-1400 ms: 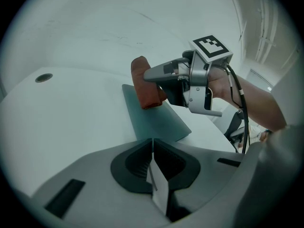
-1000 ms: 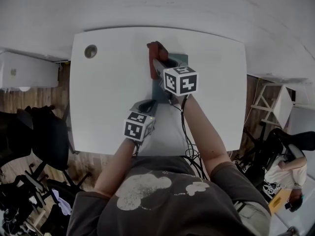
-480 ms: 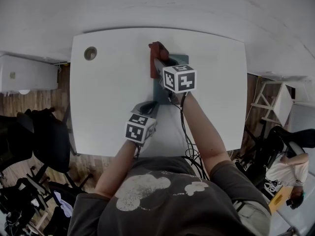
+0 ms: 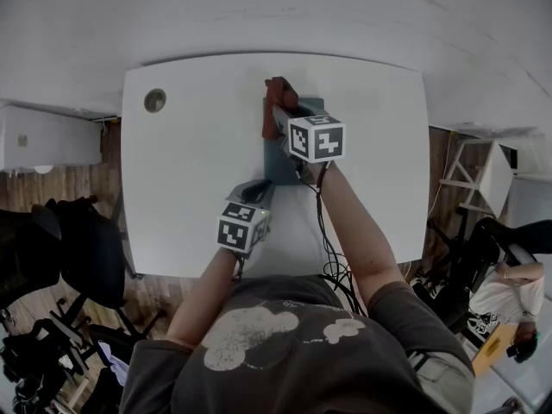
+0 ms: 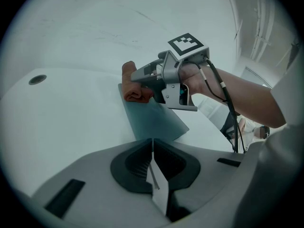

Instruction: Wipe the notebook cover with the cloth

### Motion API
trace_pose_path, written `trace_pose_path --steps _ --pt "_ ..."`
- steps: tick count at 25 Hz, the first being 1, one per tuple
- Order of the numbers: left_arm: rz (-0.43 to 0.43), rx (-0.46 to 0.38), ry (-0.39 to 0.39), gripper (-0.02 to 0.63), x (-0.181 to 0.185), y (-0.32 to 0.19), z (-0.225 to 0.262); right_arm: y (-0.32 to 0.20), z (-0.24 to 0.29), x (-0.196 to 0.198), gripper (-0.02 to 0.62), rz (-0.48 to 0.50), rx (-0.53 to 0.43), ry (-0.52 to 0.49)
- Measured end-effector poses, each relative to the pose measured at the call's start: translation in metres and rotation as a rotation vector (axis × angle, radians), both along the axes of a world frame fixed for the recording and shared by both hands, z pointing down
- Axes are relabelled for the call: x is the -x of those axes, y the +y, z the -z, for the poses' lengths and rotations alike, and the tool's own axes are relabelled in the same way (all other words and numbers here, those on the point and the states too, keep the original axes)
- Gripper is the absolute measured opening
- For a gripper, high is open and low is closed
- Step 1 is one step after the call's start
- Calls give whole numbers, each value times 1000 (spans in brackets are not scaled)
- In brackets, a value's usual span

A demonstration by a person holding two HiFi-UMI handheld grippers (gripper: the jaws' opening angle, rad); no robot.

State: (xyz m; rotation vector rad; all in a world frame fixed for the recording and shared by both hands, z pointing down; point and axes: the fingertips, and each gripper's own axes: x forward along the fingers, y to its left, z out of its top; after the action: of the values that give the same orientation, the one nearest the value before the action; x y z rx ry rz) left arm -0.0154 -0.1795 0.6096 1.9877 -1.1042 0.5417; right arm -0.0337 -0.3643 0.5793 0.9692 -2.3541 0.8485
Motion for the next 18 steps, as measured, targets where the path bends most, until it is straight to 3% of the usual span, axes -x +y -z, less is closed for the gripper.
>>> trace_pose_path --steps 18 --pt "18 -4 -16 20 -2 1 0 -13 0 -69 104 -118 32 -5"
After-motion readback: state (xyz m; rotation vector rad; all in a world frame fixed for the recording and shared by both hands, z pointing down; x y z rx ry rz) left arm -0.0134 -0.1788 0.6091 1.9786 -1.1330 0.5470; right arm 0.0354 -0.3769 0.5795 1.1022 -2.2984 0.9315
